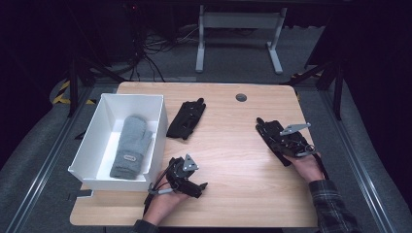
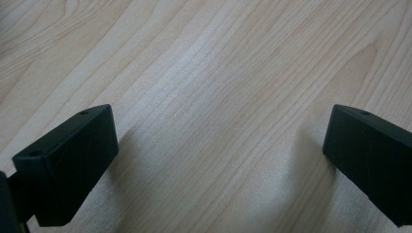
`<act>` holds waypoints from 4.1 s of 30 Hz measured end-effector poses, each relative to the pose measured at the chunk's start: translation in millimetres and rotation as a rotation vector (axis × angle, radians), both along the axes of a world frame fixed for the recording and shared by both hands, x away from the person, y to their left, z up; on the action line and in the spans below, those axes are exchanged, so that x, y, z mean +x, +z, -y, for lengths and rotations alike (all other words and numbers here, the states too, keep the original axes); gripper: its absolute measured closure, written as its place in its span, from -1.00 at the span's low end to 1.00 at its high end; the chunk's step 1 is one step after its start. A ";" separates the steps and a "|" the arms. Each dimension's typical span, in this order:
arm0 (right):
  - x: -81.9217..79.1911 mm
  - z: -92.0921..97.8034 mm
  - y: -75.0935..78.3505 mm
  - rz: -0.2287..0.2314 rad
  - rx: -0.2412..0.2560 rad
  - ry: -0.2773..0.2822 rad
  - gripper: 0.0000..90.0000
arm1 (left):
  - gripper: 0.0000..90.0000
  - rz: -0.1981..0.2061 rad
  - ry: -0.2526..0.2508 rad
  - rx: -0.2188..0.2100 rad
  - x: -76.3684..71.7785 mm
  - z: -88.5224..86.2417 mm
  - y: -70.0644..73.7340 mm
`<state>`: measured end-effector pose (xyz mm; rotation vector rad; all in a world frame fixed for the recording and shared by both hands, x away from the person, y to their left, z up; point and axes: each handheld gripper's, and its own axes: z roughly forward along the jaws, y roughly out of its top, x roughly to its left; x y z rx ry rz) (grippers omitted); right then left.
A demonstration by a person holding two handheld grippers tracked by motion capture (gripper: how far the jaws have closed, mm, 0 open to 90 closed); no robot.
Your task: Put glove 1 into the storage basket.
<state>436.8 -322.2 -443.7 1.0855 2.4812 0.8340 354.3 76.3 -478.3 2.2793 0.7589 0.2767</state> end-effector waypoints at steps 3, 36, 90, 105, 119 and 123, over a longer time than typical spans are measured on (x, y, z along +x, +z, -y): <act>-7.3 -5.0 0.0 -0.003 -0.002 0.023 1.00 | -1.00 0.000 -0.001 0.000 0.1 0.0 0.0; -76.1 -50.4 10.5 -0.001 0.044 0.220 1.00 | -1.00 -0.003 -0.004 0.000 -0.2 -0.3 0.1; -61.1 27.7 -18.4 0.101 0.069 -0.139 -0.50 | -0.61 -0.037 0.036 -0.015 8.3 -1.4 8.9; -59.7 30.2 -24.0 0.124 0.105 -0.178 -0.65 | 1.00 -0.052 0.134 -0.045 46.8 15.6 42.4; -59.5 30.5 -24.1 0.123 0.106 -0.177 -0.65 | 1.00 -0.004 0.297 -0.046 116.2 18.2 56.2; -59.4 30.5 -24.1 0.121 0.108 -0.176 -0.65 | 1.00 -0.001 0.338 -0.042 136.2 16.7 55.3</act>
